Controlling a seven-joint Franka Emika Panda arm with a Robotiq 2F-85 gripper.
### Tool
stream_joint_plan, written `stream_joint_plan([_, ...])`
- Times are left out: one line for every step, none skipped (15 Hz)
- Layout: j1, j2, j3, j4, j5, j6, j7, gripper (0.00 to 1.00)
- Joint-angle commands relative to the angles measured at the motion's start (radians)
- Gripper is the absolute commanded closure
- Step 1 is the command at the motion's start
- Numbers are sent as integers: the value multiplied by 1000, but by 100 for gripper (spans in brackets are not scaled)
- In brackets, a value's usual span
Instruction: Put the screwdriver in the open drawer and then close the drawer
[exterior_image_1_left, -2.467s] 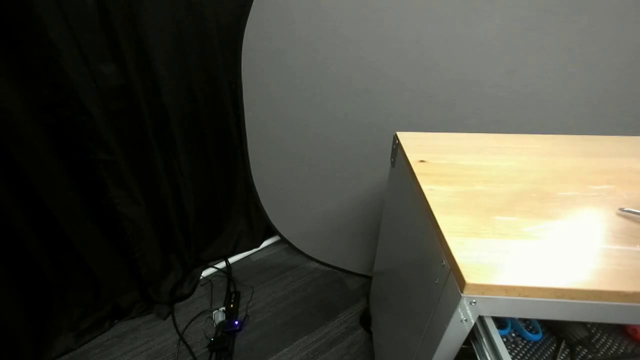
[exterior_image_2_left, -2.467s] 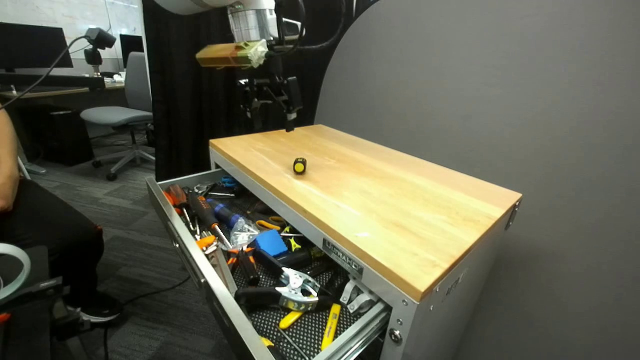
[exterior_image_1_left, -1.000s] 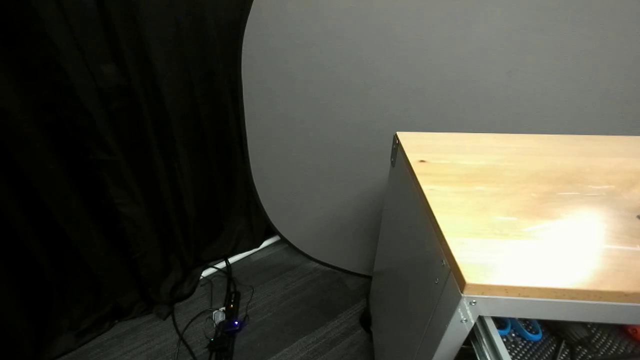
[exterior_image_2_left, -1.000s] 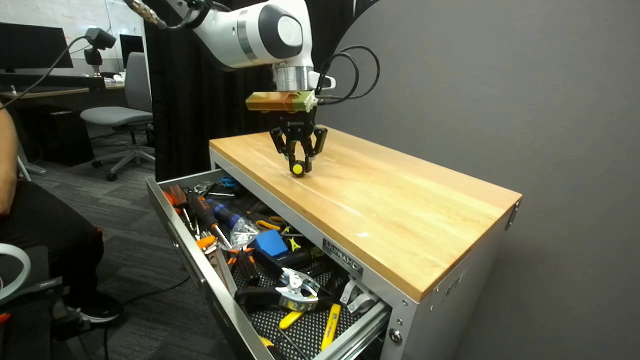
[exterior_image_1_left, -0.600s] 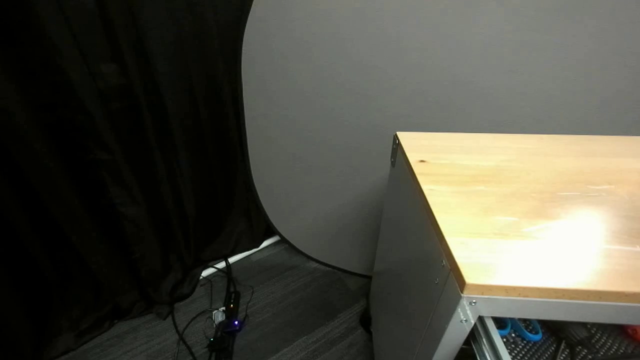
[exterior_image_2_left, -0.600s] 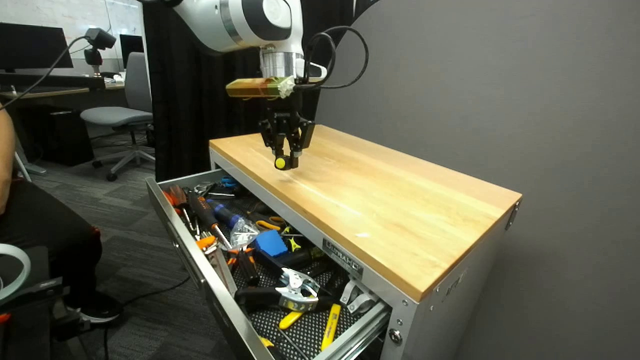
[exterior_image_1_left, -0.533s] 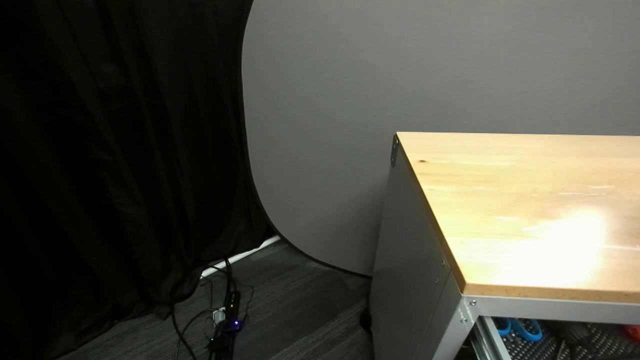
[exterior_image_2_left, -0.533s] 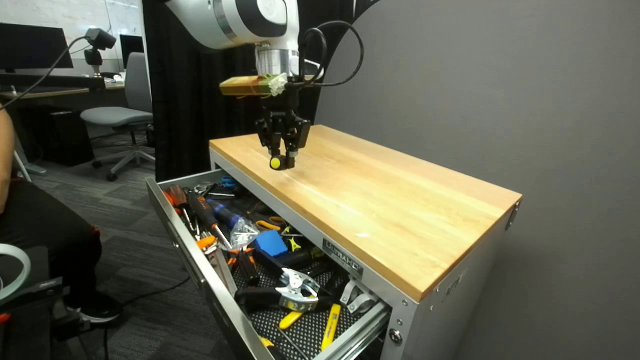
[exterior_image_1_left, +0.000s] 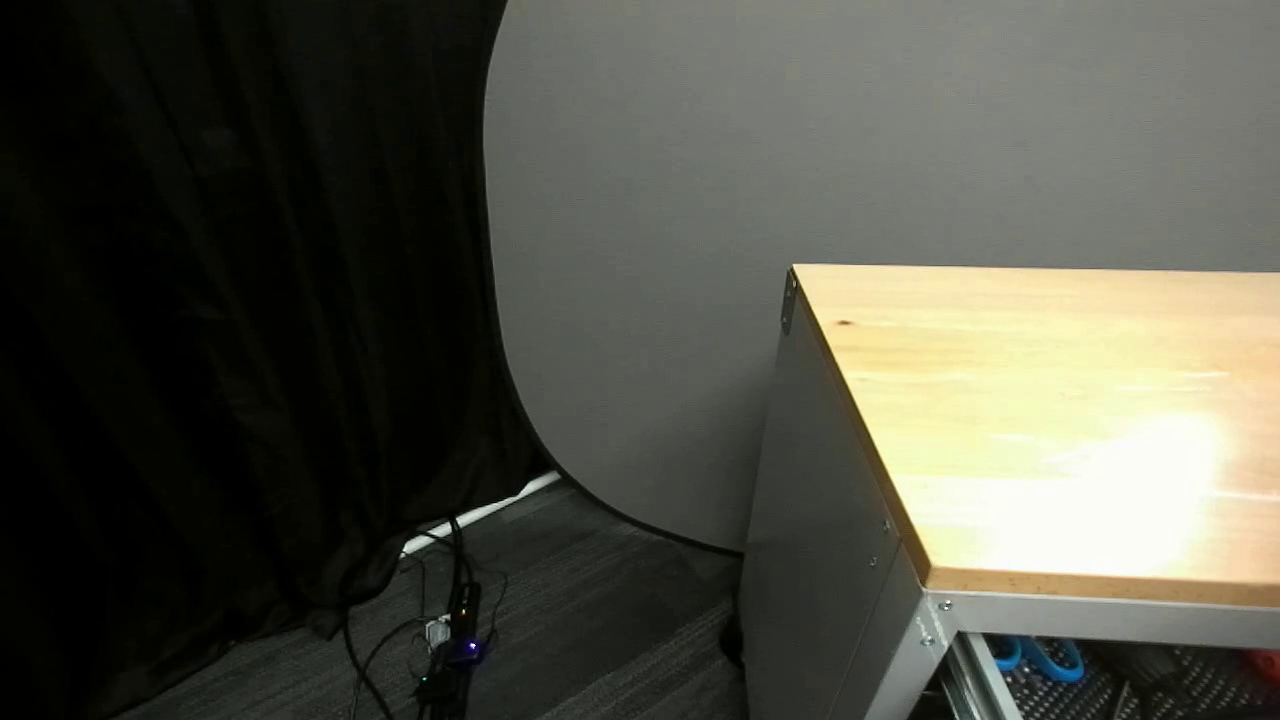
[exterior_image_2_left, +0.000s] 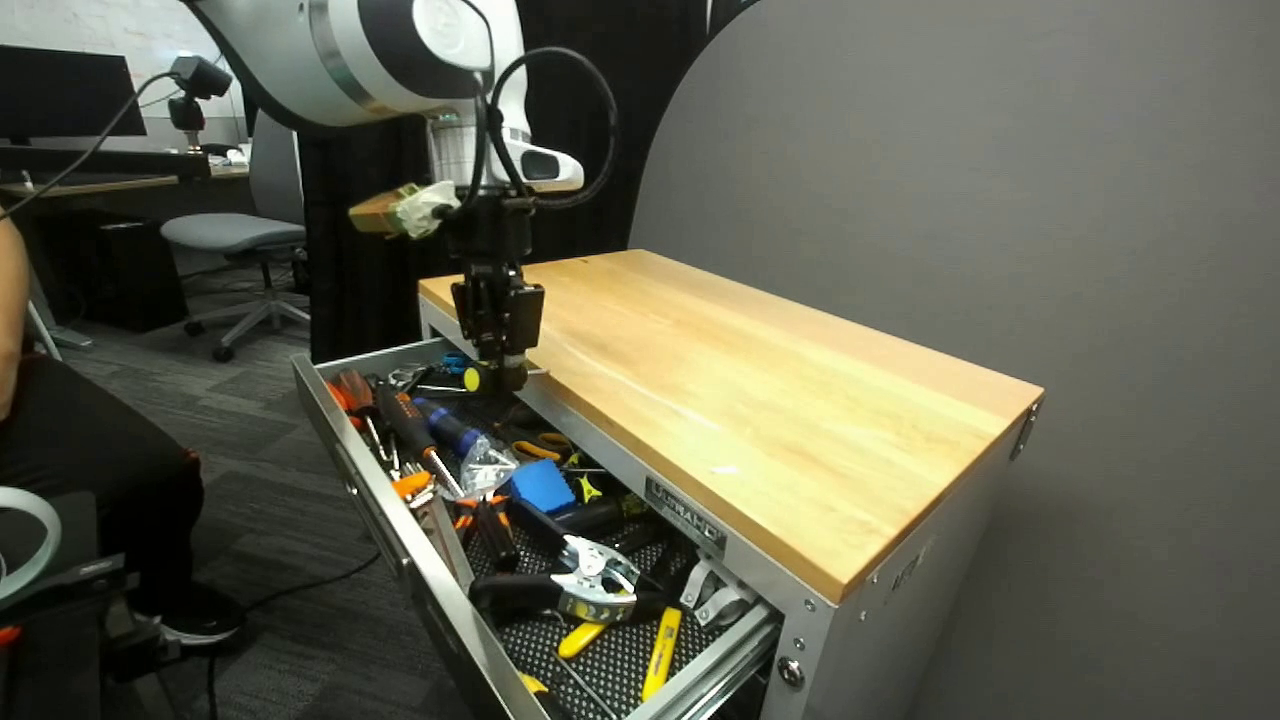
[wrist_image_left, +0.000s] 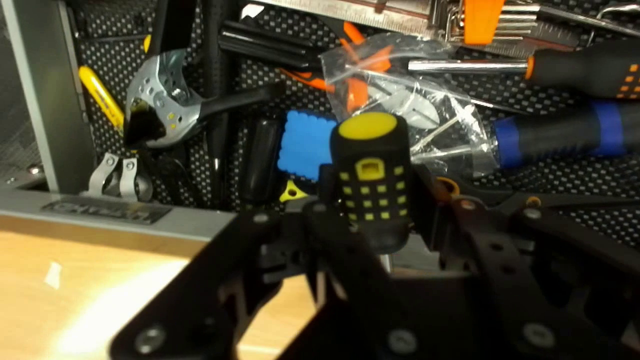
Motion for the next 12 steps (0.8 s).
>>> stream_joint_plan([16,-49,-10,-107,-29,99,79,82])
stream_joint_plan([17,-48,-10,-119,-28,114,86,82])
stream_joint_plan([16,-46,-9,-128,-17,125,83,37])
stream_joint_plan([17,-48,-11,-137,-21,133,90,36])
stream_joint_plan([16,-54,-15,-147,-28,133,94,31])
stream_joint_plan([14,-61,-17,-158,-27,134,92,22])
stream_joint_plan([5,-74,-20,-172,-12,129,78,15])
stream_joint_plan([-3,-88,-24,-185,4,124,68,6])
stream_joint_plan([-10,-109,-31,-204,6,118,69,1])
stream_joint_plan([-16,-126,-38,-220,2,112,72,0])
stream_joint_plan([-23,-148,-47,-243,-4,105,80,0])
stream_joint_plan([-33,-166,-54,-262,-6,99,83,0])
